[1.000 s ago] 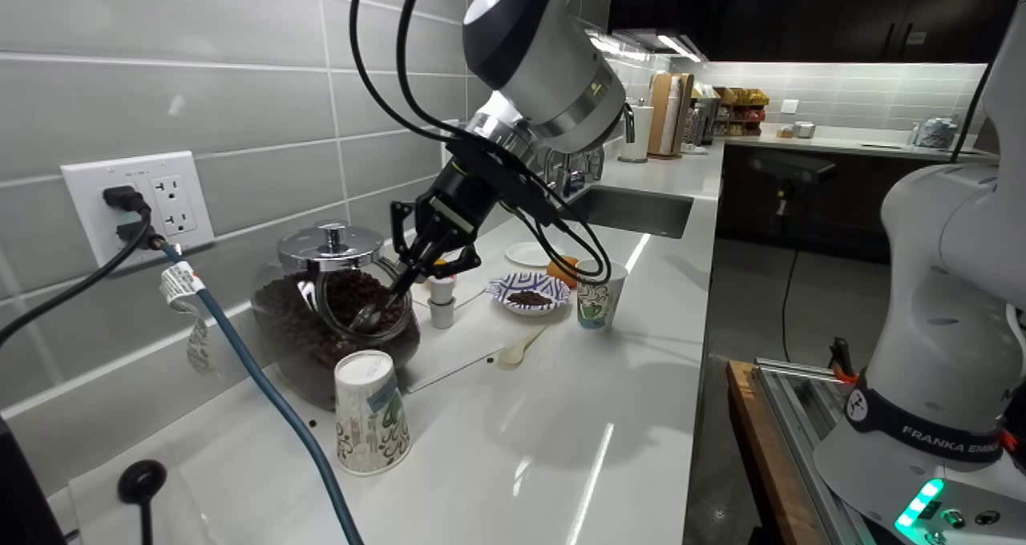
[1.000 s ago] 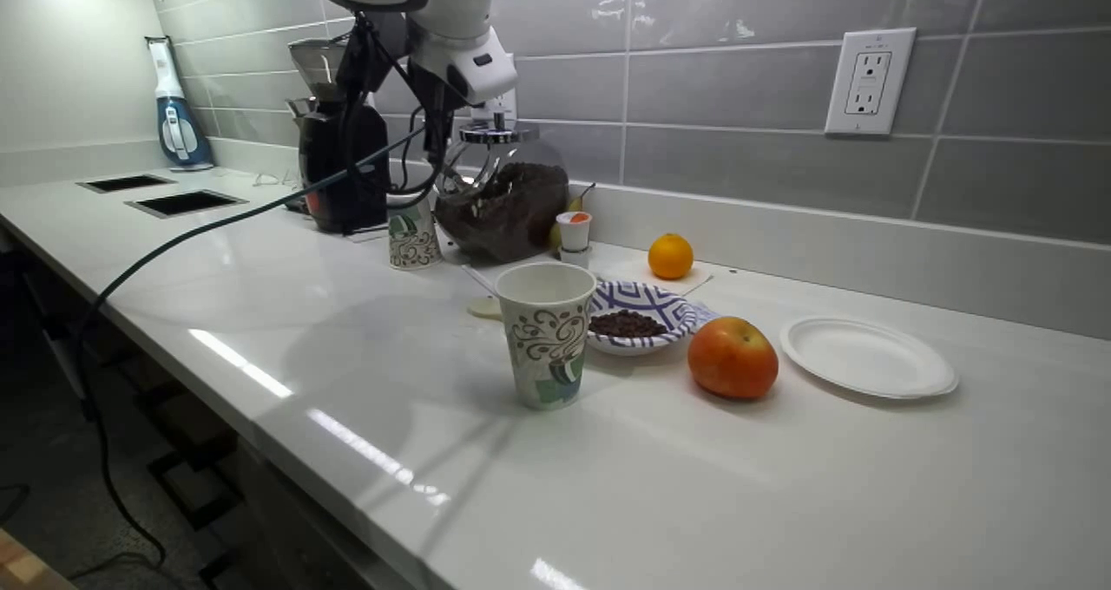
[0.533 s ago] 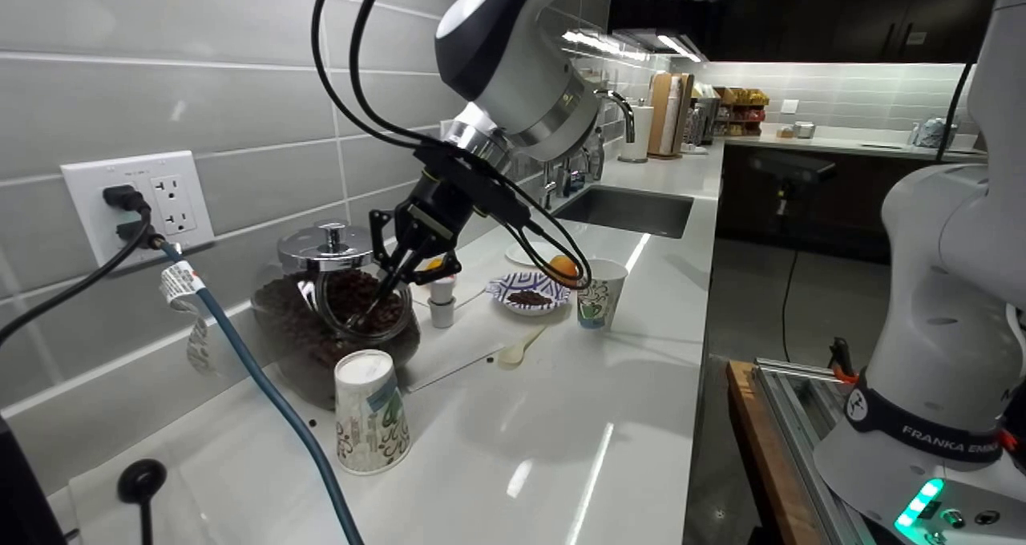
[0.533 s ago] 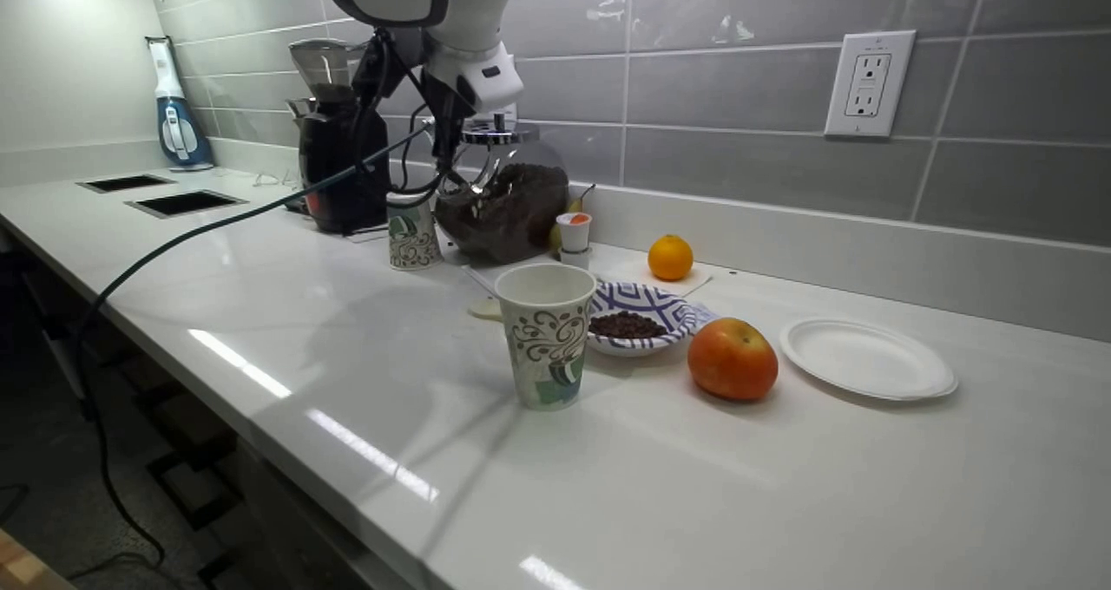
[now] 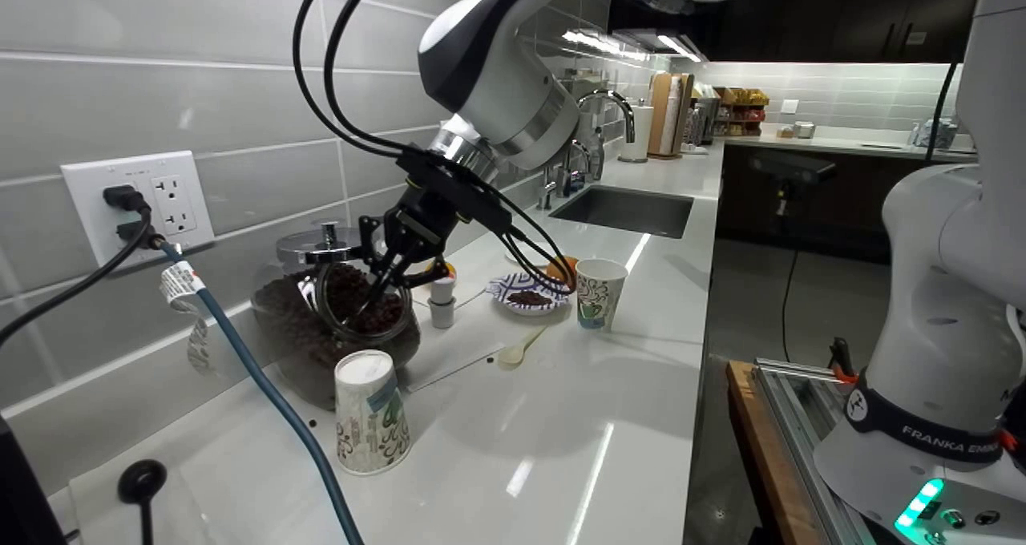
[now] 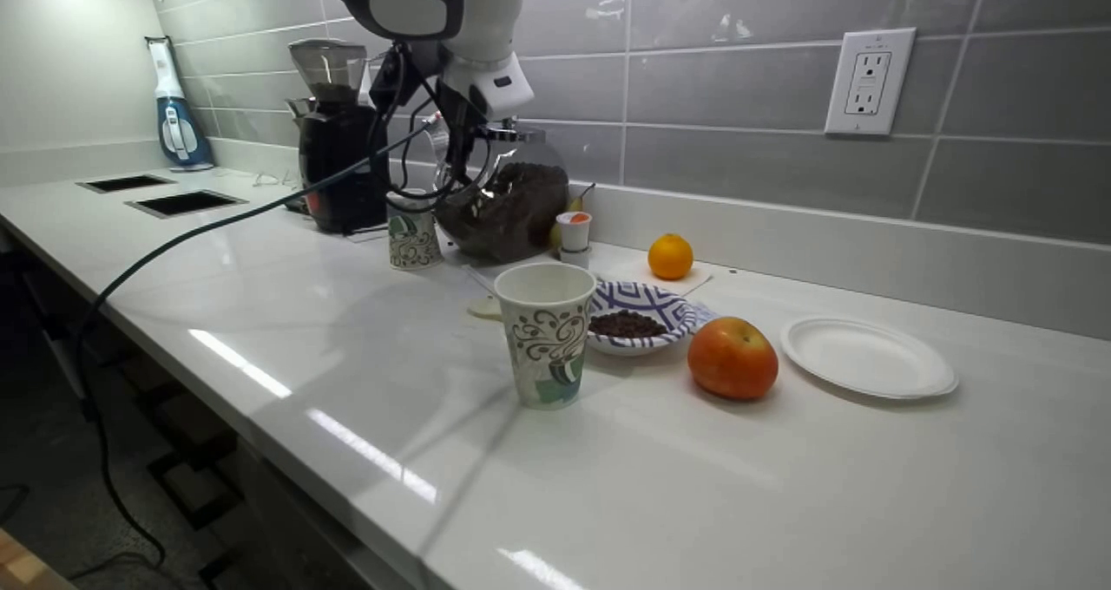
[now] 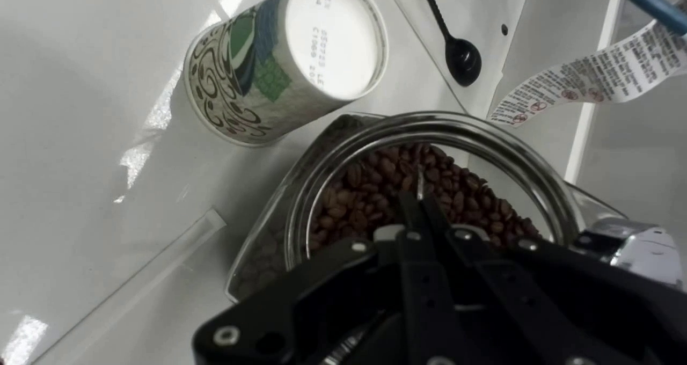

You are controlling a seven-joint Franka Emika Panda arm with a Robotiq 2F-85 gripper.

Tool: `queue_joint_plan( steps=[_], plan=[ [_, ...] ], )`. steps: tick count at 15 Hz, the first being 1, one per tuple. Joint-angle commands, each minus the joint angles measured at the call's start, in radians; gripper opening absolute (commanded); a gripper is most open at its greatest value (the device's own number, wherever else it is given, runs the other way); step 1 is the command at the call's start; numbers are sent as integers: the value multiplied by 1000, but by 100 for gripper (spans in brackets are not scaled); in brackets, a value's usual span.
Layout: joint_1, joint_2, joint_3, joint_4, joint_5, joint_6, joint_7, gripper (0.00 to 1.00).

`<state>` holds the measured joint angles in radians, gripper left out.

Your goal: Scoop some of the contents in the jar and pour them in the bowl

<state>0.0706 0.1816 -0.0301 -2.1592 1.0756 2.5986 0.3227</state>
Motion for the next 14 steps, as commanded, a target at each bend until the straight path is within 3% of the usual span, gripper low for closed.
queue_joint_plan(
  steps=[1,14],
  plan=[
    [-9,32,13,27,-30,21,34,1],
    [3,5,41,-11,-39,83,12,1]
  ],
)
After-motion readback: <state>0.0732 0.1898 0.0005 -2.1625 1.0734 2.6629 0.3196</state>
